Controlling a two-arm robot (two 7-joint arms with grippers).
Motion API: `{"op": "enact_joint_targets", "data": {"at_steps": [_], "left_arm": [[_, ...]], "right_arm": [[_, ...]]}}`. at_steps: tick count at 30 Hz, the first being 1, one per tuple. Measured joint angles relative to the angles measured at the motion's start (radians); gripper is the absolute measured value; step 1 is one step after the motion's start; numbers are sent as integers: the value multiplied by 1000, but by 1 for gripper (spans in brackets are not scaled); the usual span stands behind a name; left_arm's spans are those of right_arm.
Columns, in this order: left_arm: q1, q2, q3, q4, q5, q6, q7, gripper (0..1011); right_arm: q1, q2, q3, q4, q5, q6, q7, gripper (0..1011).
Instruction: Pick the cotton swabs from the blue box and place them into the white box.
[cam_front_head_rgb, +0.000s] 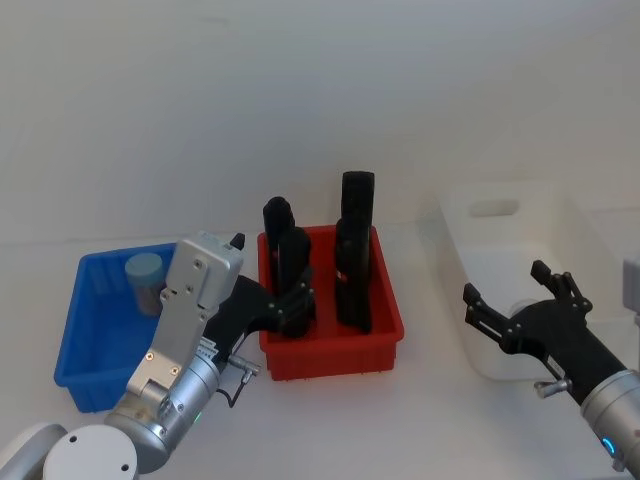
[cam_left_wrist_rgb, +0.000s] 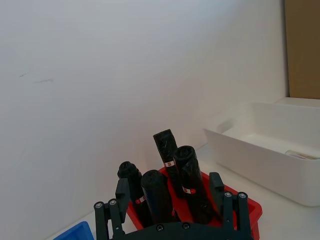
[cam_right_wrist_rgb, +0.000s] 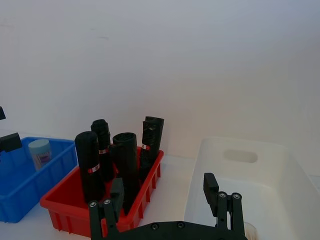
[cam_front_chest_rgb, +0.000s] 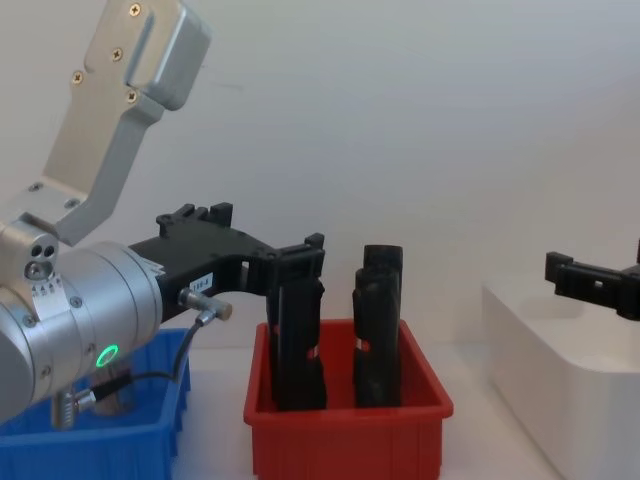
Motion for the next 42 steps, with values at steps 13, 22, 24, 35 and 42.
{"op": "enact_joint_targets", "data": {"at_steps": [13,22,24,35,42], "left_arm": [[0,0,0,1,0,0,0,1004],[0,0,0,1,-1,0,0,1004],[0,0,0,1,-1,0,0,1004],[0,0,0,1,0,0,0,1004],[0,0,0,1,0,0,0,1004]], "right_arm": [[0,0,0,0,-1,-1,0,1002],[0,0,0,0,-1,-1,0,1002],[0,0,0,0,-1,-1,0,1002],[3,0,1,5,-1,-1,8,1002],[35,-5,5,45,3,-9,63,1002]]}}
